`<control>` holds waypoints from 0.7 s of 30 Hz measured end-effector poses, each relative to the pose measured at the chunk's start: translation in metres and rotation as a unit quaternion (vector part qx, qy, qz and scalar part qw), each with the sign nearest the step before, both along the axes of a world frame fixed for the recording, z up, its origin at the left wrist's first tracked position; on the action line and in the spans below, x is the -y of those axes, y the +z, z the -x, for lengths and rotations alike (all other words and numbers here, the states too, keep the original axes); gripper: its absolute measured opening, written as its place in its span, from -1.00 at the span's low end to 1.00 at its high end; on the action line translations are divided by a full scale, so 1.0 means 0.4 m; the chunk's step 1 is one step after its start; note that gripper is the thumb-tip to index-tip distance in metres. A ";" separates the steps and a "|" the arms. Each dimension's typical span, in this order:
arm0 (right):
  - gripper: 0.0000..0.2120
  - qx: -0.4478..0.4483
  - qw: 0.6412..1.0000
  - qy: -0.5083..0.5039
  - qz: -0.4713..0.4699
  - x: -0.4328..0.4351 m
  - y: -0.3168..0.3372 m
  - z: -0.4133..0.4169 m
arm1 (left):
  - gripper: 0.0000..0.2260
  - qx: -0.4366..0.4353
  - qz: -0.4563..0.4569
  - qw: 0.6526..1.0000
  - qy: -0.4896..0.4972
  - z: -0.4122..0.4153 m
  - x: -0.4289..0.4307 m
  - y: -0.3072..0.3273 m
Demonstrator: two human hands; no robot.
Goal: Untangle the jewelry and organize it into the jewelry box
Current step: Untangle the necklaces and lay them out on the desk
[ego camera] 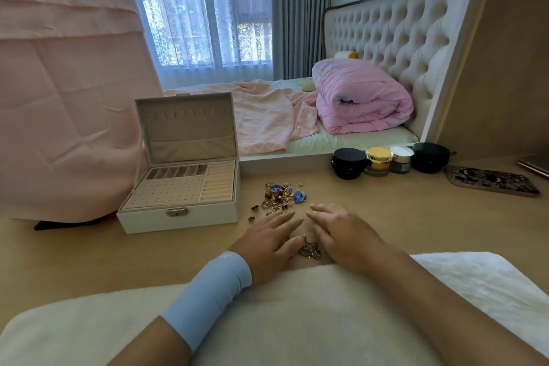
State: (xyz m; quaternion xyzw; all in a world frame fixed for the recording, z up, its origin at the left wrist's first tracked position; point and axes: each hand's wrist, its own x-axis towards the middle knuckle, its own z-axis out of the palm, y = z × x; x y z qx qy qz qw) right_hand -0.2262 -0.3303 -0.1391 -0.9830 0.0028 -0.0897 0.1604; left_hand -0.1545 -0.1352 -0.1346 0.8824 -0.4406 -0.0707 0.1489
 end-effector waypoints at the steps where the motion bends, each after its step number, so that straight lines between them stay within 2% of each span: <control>1: -0.52 -0.042 0.999 -0.003 0.005 0.001 0.000 -0.012 | -0.50 -0.008 -0.040 0.999 0.005 -0.015 0.010 0.006; 4: -0.45 -0.140 0.990 0.018 0.021 0.006 0.000 -0.047 | -0.47 -0.010 -0.123 0.992 0.011 -0.054 0.039 0.012; 8: -0.43 -0.175 0.984 0.023 0.021 0.020 0.002 -0.110 | -0.46 -0.031 -0.146 0.988 0.049 -0.100 0.072 0.000; 17: -0.45 -0.177 0.984 0.028 0.019 0.055 -0.001 -0.285 | -0.45 -0.038 -0.117 0.988 0.096 -0.208 0.129 0.001; 19: -0.46 -0.155 0.987 0.035 -0.025 0.061 0.002 -0.299 | -0.45 -0.030 -0.084 0.991 0.098 -0.215 0.131 0.009; 21: -0.47 -0.096 0.992 0.019 -0.082 0.069 0.006 -0.289 | -0.48 -0.005 -0.014 0.996 0.085 -0.207 0.120 0.020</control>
